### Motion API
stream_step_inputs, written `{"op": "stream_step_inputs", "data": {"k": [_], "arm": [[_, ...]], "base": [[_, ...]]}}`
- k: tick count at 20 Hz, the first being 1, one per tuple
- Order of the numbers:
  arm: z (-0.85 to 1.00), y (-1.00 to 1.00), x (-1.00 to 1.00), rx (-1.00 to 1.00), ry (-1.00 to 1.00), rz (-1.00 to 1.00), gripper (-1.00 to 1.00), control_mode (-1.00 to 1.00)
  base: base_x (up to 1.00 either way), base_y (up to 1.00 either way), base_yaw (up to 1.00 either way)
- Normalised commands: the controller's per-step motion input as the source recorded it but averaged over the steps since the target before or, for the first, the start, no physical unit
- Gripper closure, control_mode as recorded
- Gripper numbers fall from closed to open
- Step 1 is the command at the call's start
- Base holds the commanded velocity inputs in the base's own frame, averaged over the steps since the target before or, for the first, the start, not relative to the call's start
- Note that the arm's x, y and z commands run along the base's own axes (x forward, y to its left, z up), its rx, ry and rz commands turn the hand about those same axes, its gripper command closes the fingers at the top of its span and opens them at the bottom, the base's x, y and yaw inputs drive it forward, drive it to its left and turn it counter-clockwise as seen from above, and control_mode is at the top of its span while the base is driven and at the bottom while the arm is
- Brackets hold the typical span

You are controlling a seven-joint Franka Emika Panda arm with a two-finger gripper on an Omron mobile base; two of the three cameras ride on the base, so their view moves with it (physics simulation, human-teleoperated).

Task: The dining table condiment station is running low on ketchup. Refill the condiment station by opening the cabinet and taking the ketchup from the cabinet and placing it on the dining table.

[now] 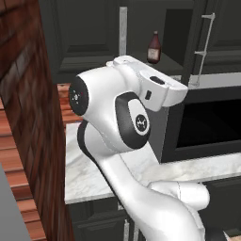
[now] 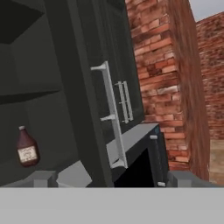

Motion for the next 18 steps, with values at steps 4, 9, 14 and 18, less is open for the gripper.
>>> {"op": "stream_step_inputs", "data": {"k": [4, 9, 14, 18], "arm": [[0.00, -0.03, 0.60, 0.00, 0.00, 0.00, -1.00, -1.00], [0.00, -0.05, 0.50, 0.00, 0.00, 0.00, -1.00, -1.00], [-0.02, -0.09, 0.45, 0.00, 0.03, 0.00, -1.00, -1.00], [0.00, -0.18, 0.30, 0.00, 0.05, -0.01, -1.00, -1.00]], "base": [[0.00, 0.00, 0.00], [0.00, 0.00, 0.00], [0.00, 0.00, 0.00], [0.00, 0.00, 0.00]]}}
